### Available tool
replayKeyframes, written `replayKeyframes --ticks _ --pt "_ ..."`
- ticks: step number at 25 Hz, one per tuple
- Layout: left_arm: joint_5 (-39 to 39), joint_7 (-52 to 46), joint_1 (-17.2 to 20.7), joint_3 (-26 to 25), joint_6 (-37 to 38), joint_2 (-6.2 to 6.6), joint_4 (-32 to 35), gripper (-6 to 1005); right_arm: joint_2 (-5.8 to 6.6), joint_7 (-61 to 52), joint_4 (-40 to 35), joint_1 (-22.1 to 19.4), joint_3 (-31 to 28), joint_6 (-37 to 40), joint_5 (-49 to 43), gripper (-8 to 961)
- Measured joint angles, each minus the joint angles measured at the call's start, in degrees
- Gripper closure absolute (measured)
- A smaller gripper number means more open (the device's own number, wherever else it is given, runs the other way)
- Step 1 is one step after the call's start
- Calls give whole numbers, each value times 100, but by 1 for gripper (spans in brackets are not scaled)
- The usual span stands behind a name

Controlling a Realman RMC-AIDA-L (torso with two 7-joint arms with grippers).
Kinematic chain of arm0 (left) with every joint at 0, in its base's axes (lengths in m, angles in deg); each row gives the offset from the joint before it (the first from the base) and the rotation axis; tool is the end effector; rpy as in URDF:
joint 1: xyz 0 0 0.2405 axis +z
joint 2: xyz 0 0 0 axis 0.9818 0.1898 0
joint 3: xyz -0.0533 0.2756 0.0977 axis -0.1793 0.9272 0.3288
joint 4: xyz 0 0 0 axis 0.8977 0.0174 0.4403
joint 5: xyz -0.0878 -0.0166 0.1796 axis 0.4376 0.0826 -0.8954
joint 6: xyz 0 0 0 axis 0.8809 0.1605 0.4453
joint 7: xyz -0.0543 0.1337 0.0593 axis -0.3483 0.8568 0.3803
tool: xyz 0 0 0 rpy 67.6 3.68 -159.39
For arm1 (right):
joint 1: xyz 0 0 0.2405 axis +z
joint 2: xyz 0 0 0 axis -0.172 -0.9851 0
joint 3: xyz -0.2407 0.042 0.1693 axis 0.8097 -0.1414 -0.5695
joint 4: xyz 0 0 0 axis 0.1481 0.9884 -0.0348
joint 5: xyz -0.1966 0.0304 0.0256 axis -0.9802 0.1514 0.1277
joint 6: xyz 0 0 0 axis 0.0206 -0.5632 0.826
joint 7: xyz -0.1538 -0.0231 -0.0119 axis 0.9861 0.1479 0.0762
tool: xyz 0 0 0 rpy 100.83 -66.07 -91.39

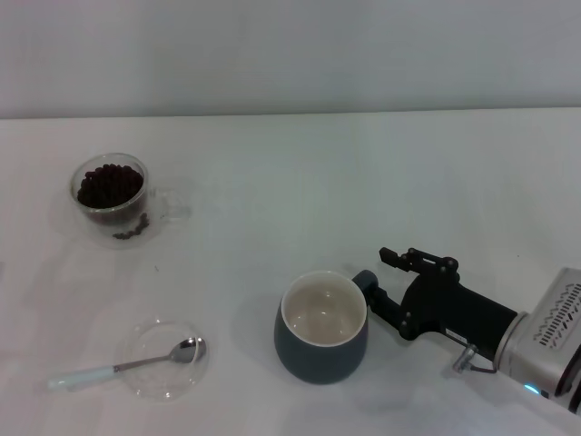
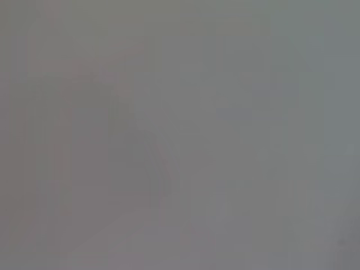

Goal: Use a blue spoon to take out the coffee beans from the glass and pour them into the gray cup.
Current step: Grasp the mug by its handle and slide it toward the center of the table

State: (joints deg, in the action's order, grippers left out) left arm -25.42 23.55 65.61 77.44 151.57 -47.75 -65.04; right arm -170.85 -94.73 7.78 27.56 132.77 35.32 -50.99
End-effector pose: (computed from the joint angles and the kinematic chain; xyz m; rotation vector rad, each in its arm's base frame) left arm -0.3926 0.2741 0.0385 -1.3824 -0.6879 -1.1117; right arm 0.3431 0.2890 -0.1081 -2.2909 0.3614 0.5299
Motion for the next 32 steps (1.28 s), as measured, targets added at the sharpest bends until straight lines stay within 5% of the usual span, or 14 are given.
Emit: replayKeyframes --ticks 32 --pt "248 338 51 0 4 -28 -18 361 62 172 640 -177 -46 892 -46 443"
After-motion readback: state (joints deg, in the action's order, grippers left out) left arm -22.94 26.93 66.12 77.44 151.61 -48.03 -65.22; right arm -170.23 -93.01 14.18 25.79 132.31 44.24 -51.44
